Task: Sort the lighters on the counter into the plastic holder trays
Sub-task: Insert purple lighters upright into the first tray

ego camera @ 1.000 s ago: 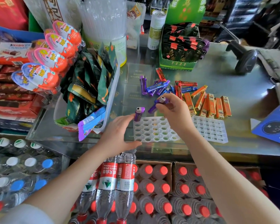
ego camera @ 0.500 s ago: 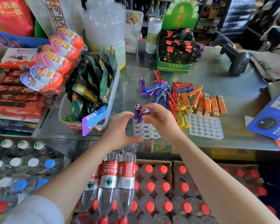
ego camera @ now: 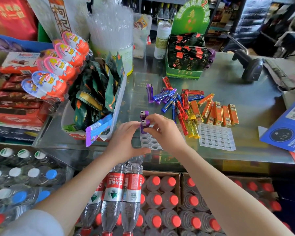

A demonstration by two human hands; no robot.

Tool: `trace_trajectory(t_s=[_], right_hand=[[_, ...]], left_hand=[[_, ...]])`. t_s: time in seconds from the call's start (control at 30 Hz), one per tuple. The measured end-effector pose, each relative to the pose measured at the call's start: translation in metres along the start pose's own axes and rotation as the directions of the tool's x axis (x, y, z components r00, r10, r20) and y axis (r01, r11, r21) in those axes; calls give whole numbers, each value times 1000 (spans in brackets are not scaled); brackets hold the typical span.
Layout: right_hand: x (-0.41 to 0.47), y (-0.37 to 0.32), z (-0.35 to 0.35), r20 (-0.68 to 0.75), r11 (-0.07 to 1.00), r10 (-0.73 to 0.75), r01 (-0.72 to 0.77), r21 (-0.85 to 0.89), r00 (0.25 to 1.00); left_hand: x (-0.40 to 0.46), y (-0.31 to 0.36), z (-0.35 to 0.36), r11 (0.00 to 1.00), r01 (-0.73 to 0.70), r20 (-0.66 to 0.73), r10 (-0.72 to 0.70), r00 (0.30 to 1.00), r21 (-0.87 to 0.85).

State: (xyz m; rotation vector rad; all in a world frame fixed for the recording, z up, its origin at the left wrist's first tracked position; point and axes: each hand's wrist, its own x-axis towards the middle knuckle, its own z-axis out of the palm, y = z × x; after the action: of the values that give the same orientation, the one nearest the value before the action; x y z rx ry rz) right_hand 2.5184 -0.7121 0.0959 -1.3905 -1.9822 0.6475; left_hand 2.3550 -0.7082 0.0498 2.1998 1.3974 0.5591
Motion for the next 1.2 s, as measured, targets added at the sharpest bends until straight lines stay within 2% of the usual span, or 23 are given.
trace_trajectory(t_s=[0.17, 0.3, 0.37, 0.43, 0.5, 0.57, 0.7, 0.83, 1.03, 1.2], right_hand=[[0, 5, -4, 18, 999, 25, -25, -32, 1000], [1, 2, 0, 9, 995, 100, -100, -31, 995], [5, 0, -5, 52, 985, 105, -96, -144, 993], [13, 2, -17, 190, 927, 64, 12, -376, 980], [25, 7, -31, 279, 864, 43, 104, -492, 959], [37, 13, -37, 217, 853, 11, 103, -511, 976], [62, 17, -24, -10, 905, 58, -57, -423, 998], [92, 25, -9, -10, 852, 130, -117, -511, 991], [126, 35, -1, -5, 759, 384, -319, -568, 923], [133, 36, 9, -76, 721, 455, -417, -553, 887]], left_hand=[[0, -1, 1, 1000, -13, -22, 12, 1000, -23], [0, -2, 3, 999, -31, -38, 31, 999, -6], [0, -2, 3, 1000, -29, -42, 29, 999, 1], [-1, -2, 3, 1000, -10, -32, 10, 999, 6], [-2, 0, 2, 1000, 9, -24, -9, 1000, 13], [-2, 0, 2, 1000, 14, -35, -13, 999, 16], [-1, -1, 5, 1000, -6, -77, 7, 997, 15], [-1, 0, 6, 1000, -7, -100, 9, 995, 24], [1, 4, 5, 999, 31, -96, -27, 995, 41], [1, 5, 5, 998, 29, -103, -23, 994, 54]])
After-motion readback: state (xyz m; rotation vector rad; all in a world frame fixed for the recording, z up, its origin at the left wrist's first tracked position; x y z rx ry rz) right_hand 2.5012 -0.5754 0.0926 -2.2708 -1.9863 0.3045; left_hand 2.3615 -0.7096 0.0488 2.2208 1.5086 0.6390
